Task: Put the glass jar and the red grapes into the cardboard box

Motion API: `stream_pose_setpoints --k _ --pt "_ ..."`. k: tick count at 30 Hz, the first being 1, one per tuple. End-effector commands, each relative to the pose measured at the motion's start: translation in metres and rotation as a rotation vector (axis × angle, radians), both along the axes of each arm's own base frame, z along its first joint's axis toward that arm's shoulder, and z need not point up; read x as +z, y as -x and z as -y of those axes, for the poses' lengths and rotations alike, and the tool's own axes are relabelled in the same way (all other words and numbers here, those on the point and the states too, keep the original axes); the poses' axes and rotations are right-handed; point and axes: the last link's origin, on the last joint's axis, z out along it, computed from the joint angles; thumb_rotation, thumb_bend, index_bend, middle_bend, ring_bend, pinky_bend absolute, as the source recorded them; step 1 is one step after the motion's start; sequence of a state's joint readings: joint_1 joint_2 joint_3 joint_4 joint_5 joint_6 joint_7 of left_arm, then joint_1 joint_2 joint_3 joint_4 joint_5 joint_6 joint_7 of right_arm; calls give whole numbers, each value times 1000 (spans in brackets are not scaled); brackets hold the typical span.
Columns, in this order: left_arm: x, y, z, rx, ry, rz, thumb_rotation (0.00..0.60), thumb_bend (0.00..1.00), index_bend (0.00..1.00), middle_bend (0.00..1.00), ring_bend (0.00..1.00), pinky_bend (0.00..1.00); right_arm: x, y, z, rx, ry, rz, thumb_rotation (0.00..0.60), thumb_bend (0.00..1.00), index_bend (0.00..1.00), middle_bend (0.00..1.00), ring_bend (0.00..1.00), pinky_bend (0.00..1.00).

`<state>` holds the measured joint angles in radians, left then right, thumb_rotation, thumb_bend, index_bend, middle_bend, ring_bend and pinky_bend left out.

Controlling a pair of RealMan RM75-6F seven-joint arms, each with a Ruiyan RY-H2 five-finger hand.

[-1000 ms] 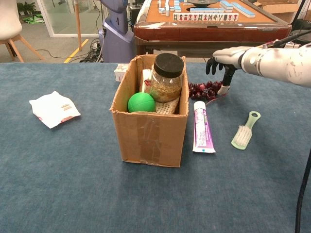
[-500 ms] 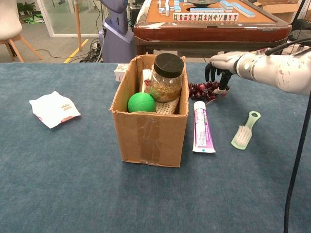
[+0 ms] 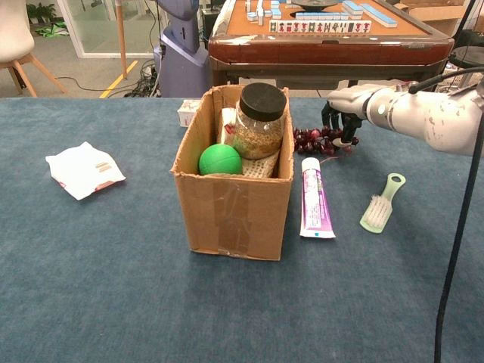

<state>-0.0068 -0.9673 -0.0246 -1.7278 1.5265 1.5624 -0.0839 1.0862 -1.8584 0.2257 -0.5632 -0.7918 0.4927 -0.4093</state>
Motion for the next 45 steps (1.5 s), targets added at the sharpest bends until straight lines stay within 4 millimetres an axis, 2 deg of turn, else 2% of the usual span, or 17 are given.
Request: stream_pose_setpoints --k 1,10,23,33,38,45 --pt "0 0 0 0 -1 0 600 247 404 372 371 586 0 0 0 2 4 -3 600 408 494 450 367 485" --pt "0 0 0 1 0 -2 600 248 404 372 371 586 0 1 -1 8 17 -5 600 434 603 535 468 619" --pt "0 1 -1 3 1 -2 600 247 404 372 371 586 13 4 -3 27 55 30 600 470 667 591 525 673" --pt "-2 1 -1 7 5 -11 600 248 404 372 371 586 48 -7 -7 86 127 84 600 475 667 591 525 673" --pt "-3 1 -2 9 7 -16 600 248 404 372 371 586 75 -24 -16 146 183 110 600 475 667 591 525 673" --pt "-5 0 -2 9 9 -23 600 248 404 372 371 586 110 -62 -41 251 238 132 600 475 667 591 525 673"
